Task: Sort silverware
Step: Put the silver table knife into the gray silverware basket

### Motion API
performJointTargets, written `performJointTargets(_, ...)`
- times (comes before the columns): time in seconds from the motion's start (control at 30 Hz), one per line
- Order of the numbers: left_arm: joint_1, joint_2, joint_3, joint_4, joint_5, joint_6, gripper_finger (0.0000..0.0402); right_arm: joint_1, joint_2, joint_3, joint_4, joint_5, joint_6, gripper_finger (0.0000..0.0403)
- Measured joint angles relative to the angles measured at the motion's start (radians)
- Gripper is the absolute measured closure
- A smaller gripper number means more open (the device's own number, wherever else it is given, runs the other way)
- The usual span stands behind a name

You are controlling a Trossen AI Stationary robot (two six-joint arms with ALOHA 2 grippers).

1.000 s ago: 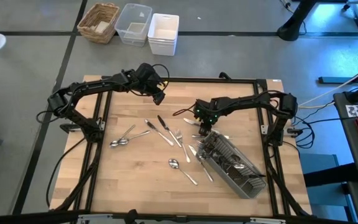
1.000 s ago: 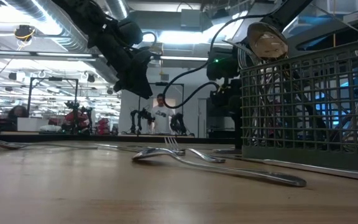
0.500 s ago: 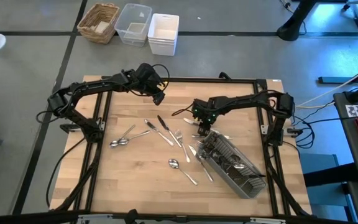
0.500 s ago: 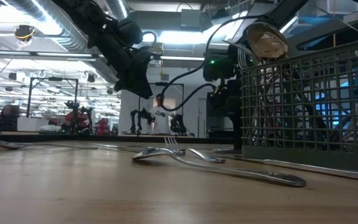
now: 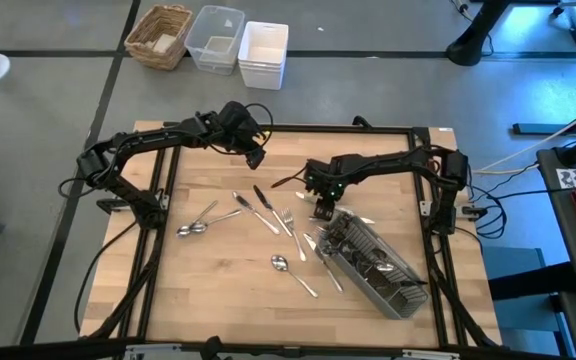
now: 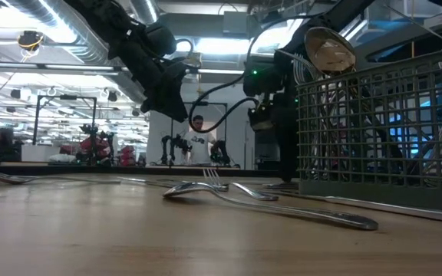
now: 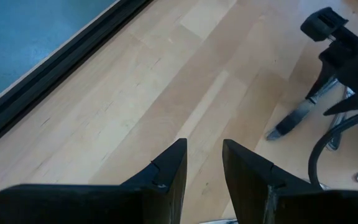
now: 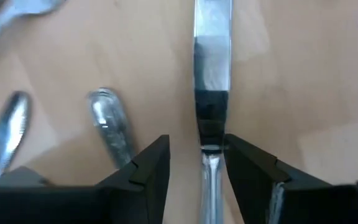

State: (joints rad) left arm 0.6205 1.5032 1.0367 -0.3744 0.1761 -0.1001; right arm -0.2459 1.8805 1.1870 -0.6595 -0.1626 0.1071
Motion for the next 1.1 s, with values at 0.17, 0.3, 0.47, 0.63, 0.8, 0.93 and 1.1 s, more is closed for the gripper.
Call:
performJointTargets(0.17,0.000,0.000,0.000,0.000,0.000,0.002,0.0306,0.005,0.000,0.000,-0.036,0.083,0.000,0.0249)
performJointTargets(0.3,0.000,0.000,0.000,0.000,0.000,0.011,0.0306,0.005,-0.001,0.000,-0.056,0.100,-0.001,0.0249)
performJointTargets(0.47,0.000,0.000,0.000,0.000,0.000,0.022,0.0306,0.005,0.004,-0.017,-0.035,0.096,-0.001,0.0249)
performJointTargets(0.63,0.000,0.000,0.000,0.000,0.000,0.022,0.0306,0.004,0.000,-0.042,-0.015,0.100,-0.001,0.0249)
performJointTargets(0.8,0.000,0.000,0.000,0.000,0.000,0.022,0.0306,0.004,0.000,-0.048,0.007,0.108,0.001,0.0278)
performJointTargets(0.93,0.000,0.000,0.000,0.000,0.000,0.022,0.0306,0.002,0.000,-0.048,0.017,0.110,0.002,0.0333)
performJointTargets(1.1,0.000,0.000,0.000,0.002,0.000,0.022,0.0306,0.002,0.002,-0.047,0.047,0.090,0.000,0.0396)
